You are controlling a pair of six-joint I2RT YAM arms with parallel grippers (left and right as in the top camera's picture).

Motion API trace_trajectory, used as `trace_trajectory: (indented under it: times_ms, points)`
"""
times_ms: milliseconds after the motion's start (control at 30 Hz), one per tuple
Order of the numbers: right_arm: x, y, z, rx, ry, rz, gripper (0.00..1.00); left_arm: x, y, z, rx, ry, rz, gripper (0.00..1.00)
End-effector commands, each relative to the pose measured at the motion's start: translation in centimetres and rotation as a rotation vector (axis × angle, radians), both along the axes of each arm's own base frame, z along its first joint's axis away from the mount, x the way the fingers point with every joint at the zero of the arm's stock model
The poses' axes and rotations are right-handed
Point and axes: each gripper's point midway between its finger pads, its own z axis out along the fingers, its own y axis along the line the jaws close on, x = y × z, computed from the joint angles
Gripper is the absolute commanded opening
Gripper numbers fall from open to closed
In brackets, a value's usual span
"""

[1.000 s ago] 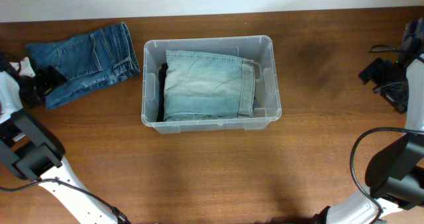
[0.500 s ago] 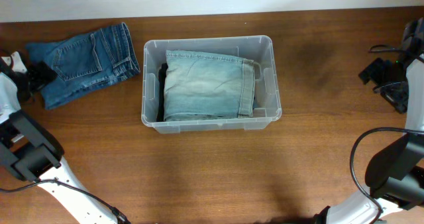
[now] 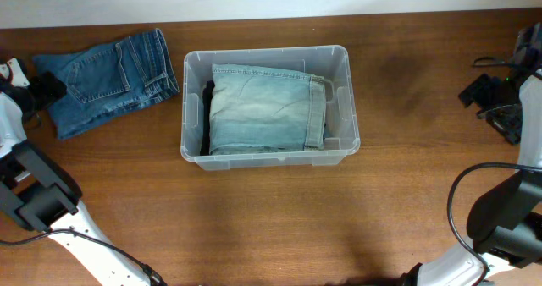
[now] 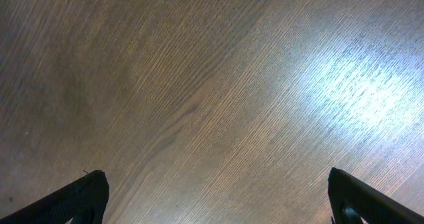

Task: Pack container
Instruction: 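Lower the left gripper and grasp the dark-blue jeans' edge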

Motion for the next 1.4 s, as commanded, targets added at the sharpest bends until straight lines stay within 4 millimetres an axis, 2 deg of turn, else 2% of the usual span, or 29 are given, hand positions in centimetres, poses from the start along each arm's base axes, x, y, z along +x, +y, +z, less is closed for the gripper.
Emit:
trace_trajectory:
  times_ms: [0,300,567,1000,1200,1300,1367]
  points:
    - [-0.1,-0.2,-0.1,-0.008,0.007,-0.011,0.98,0.0,-0.6,-0.6,-0.006,0.014,-0.005,0.94]
    - [-0.1,-0.2,-0.1,-0.008,0.007,-0.011,0.98,0.2,-2.1,-1.3,-0.024,0.029,-0.029,0.94]
    - [-0.1,-0.2,-0.1,-0.008,0.007,-0.011,0.98,-0.1,-2.3,-1.5,-0.034,0.044,-0.029,0.94]
    - [-0.1,-0.2,-0.1,-0.008,0.007,-0.011,0.98,-1.1,-3.0,-3.4,-0.063,0.087,-0.029,0.94]
    - [-0.1,-0.2,-0.1,-0.008,0.007,-0.011,0.98,-1.1,-3.0,-3.5,-0.062,0.085,-0.029,0.94]
    - [-0.1,-0.2,-0.1,-0.008,0.007,-0.011,0.98,-1.1,-3.0,-3.5,-0.062,0.085,-0.029,0.89]
    - [-0.1,-0.2,-0.1,-0.008,0.007,-0.011,0.98,-1.1,-3.0,-3.5,-0.062,0.085,-0.029,0.76]
